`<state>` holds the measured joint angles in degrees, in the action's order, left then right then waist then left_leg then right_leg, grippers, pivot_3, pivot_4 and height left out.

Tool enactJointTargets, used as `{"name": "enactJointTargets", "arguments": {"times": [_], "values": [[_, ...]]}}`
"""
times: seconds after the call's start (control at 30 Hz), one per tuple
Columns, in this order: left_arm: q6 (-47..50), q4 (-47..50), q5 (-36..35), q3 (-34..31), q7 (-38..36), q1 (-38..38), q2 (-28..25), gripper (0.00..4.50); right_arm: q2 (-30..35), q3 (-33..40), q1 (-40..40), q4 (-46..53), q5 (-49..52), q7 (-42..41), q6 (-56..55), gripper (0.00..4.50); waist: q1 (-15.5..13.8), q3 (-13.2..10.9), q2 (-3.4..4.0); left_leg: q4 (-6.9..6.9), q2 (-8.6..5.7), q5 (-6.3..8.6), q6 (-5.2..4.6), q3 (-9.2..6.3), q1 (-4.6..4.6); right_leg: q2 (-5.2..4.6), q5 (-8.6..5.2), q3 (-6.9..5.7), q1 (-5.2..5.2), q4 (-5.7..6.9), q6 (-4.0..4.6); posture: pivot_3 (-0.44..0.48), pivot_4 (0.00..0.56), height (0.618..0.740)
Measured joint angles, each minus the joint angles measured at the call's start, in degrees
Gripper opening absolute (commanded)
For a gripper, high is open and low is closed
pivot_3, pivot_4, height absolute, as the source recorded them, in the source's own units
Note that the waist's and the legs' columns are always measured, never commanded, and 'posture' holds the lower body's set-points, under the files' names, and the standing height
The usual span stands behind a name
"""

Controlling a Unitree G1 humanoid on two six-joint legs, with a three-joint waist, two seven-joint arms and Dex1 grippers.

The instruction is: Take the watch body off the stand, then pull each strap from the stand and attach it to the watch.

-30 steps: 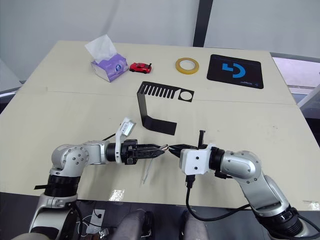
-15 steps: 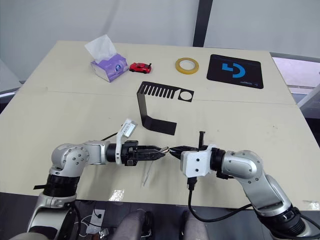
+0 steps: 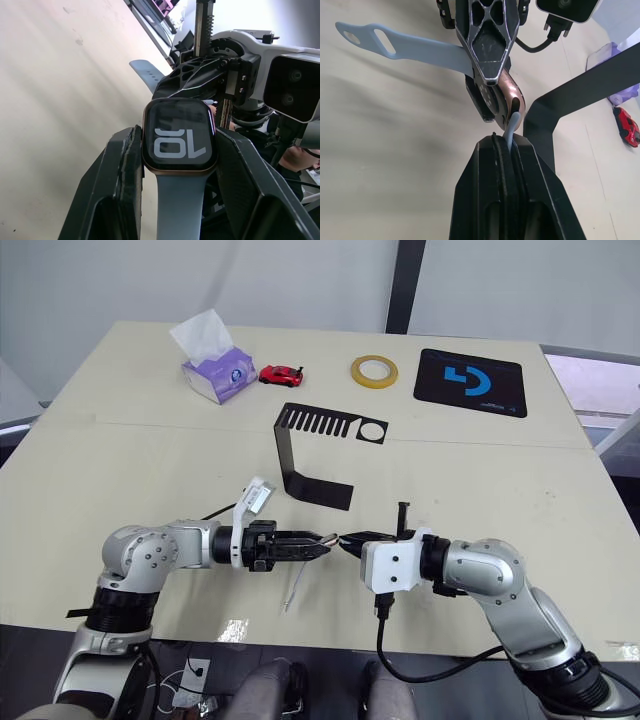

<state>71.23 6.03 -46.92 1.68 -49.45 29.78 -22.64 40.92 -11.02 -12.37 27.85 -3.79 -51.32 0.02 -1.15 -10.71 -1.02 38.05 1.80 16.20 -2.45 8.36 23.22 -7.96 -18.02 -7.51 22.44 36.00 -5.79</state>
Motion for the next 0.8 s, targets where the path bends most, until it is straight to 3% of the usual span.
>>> {"name": "enactJointTargets", "arguments": {"times": [0.8], "values": [[-0.07,0.29,0.0,1.17,-0.02,0.0,-0.15,1.69,-0.11,-0.56,-0.17,-0.96,-1.25,-0.89,0.35,0.0,-0.01,0.0,0.0,0.0,0.0,0.0,0.0,0.0,0.0,0.0,0.0,0.0,0.0,0.0,0.0,0.0,0.15,0.74]]}}
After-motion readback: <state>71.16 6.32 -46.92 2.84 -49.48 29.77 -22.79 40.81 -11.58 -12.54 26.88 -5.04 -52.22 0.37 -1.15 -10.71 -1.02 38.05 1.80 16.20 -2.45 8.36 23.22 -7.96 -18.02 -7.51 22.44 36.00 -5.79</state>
